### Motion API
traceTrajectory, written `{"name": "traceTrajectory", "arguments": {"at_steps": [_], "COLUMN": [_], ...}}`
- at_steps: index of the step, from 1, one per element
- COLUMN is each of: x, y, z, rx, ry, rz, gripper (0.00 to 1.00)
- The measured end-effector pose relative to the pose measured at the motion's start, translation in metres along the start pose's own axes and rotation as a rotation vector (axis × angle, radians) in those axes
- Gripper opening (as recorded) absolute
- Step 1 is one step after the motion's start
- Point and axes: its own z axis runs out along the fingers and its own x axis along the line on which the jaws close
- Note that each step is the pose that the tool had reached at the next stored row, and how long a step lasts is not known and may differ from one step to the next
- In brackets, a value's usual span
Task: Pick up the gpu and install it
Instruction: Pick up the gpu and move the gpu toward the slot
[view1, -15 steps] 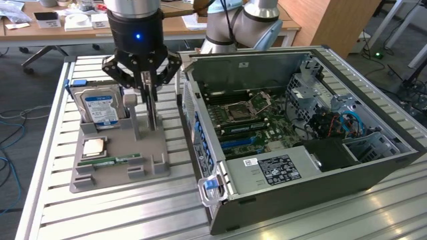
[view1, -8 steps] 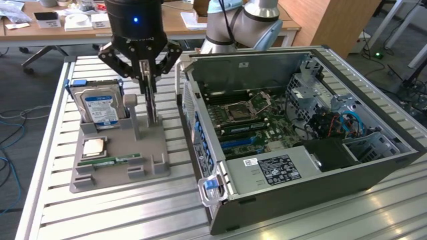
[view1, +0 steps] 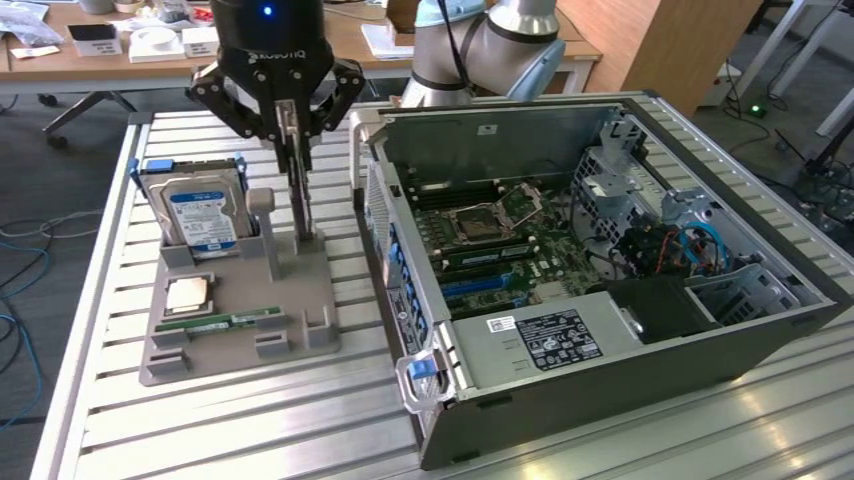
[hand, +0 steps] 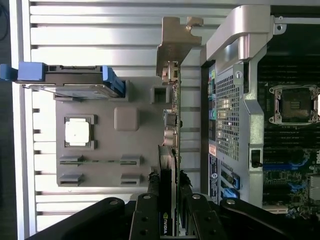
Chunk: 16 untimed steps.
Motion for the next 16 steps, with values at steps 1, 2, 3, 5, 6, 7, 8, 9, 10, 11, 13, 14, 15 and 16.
{"name": "traceTrajectory", "arguments": {"at_steps": [1, 2, 3, 5, 6, 7, 8, 9, 10, 11, 13, 14, 15, 16], "x": [0.0, -0.0001, -0.0001, -0.0001, -0.0001, -0.0001, -0.0001, -0.0001, -0.0001, -0.0001, -0.0001, -0.0002, -0.0002, -0.0002], "y": [0.0001, 0.0001, 0.0001, 0.0001, 0.0002, 0.0002, 0.0002, 0.0002, 0.0002, 0.0001, 0.0002, 0.0003, 0.0003, 0.0004], "z": [-0.0018, -0.0032, -0.0036, -0.0036, -0.0036, -0.0037, -0.0037, -0.0037, -0.0037, -0.0037, -0.0046, -0.0058, -0.0073, -0.0087], "rx": [-0.0001, 0.0, -0.0001, -0.0001, -0.0001, 0.0, 0.0, 0.0, 0.0, 0.0, 0.0004, 0.0004, 0.0004, 0.0002], "ry": [0.0, 0.0, -0.0001, -0.0002, -0.0001, 0.0, 0.0, 0.0, 0.0, 0.0, 0.0002, 0.0002, 0.0002, 0.0], "rz": [0.0, 0.0, 0.0, 0.0, 0.0, 0.0, 0.0, 0.0, 0.0, 0.0, 0.0, 0.0, 0.0, 0.0], "gripper": [0.26, 0.26, 0.26, 0.26, 0.26, 0.26, 0.26, 0.26, 0.26, 0.26, 0.26, 0.26, 0.26, 0.26]}}
